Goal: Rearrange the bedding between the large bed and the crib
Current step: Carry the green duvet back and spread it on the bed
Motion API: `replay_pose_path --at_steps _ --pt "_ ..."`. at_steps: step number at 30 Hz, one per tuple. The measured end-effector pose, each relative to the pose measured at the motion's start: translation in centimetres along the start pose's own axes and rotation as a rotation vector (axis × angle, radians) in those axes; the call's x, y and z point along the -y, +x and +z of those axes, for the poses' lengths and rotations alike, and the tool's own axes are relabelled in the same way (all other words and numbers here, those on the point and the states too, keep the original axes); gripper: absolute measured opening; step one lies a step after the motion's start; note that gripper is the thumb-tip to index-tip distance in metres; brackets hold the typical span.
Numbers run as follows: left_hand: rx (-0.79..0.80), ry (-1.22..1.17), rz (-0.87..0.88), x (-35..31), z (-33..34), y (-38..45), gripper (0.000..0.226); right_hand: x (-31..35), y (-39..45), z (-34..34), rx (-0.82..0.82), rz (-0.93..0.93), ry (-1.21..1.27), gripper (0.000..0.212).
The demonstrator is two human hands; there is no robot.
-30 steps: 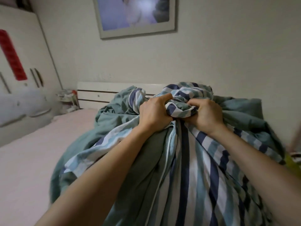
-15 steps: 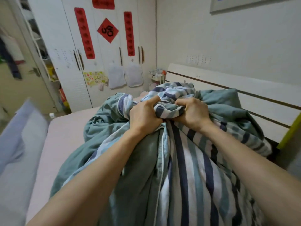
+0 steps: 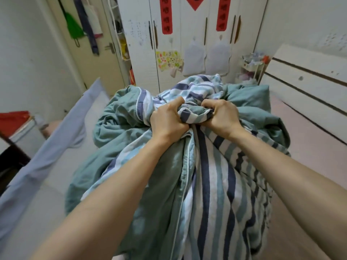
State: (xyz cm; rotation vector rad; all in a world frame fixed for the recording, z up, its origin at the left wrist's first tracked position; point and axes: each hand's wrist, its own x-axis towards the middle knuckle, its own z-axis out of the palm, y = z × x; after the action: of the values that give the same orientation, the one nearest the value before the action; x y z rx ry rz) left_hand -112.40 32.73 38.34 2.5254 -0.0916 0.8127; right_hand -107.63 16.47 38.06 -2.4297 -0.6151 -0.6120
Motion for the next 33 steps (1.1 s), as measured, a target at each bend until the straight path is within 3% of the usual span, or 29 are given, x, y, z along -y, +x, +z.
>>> replay_pose_path --at_steps 9,16,19,22,27,30,33 --pt "-0.080 0.136 -0.114 2.3 8.5 7.1 0.025 -9.2 8.4 7.7 0.001 -0.117 0.126 0.023" --pt "-0.060 0.206 -0.147 7.9 17.4 11.9 0.030 -16.0 13.3 16.1 -0.020 -0.150 0.056 0.017" --pt "0.061 0.209 -0.158 12.0 24.0 11.0 0.036 -20.4 12.2 21.8 0.124 -0.099 -0.065 0.037" --pt "0.300 0.325 -0.209 16.5 30.9 8.2 0.044 -24.4 8.9 28.0 0.361 -0.042 -0.215 0.048" --pt "0.610 0.353 -0.453 22.9 38.3 2.6 0.091 -27.8 3.2 37.0 0.648 0.011 -0.277 0.075" --pt "0.567 0.242 -0.492 23.2 37.3 1.4 0.115 -27.6 3.3 37.3 0.698 0.006 -0.234 0.095" --pt "0.443 0.098 -0.598 21.5 35.3 -0.3 0.118 -26.9 2.9 34.1 0.692 0.024 -0.058 0.105"
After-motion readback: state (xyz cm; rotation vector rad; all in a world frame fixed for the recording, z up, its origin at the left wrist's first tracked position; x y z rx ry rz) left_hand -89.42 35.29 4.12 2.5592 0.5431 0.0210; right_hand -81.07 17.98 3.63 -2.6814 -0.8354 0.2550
